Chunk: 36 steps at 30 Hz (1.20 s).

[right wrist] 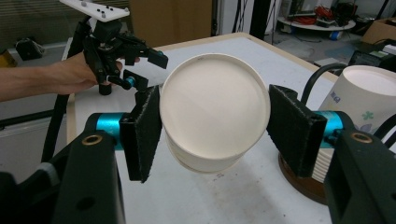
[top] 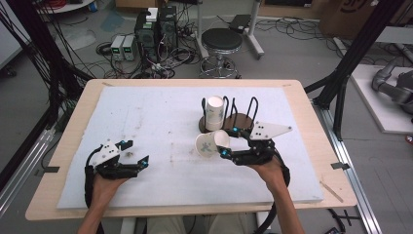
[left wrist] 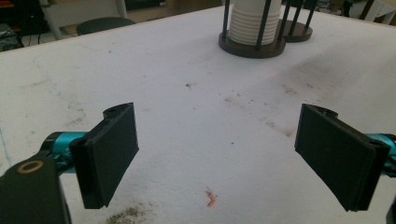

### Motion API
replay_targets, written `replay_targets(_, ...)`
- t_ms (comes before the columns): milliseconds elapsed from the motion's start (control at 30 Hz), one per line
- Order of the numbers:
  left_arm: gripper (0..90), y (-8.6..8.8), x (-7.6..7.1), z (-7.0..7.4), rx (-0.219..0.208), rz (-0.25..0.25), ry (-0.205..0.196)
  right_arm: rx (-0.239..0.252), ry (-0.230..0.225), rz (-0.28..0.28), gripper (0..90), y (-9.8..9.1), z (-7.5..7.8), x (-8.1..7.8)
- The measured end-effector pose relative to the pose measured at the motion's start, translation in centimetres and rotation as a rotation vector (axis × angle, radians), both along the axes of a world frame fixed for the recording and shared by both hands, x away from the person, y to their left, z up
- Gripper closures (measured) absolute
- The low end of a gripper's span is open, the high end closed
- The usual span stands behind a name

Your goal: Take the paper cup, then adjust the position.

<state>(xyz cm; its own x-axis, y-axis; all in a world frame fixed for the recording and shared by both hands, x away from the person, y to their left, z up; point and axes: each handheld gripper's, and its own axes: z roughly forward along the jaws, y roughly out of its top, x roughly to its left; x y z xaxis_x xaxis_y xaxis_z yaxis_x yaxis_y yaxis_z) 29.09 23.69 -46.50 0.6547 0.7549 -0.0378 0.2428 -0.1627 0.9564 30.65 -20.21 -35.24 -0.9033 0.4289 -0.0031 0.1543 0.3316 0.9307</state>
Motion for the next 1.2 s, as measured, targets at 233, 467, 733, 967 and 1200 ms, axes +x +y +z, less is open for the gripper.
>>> replay_targets(233, 13.2, -0.1, 0.0, 0.0, 0.006, 0.001, -0.005, 0.008, 0.006, 0.019, 38.3, -0.2, -1.1, -0.1)
replay_targets(467, 13.2, -0.1, 0.0, 0.0, 0.008, 0.003, -0.006, 0.013, 0.011, 0.028, 38.3, -0.1, -1.2, 0.0)
replay_targets(733, 13.2, -0.1, -0.1, 0.0, 0.005, 0.001, -0.008, 0.011, 0.018, 0.034, 38.3, 0.0, -1.5, 0.1)
replay_targets(967, 13.2, 0.0, 0.0, 0.0, 0.001, 0.004, -0.009, 0.013, 0.018, 0.029, 38.3, -0.1, -1.5, 0.2)
replay_targets(1200, 13.2, 0.4, -0.1, 0.8, -0.013, -0.026, -0.016, 0.017, 0.025, 0.040, 38.3, -0.1, -1.5, 0.4)
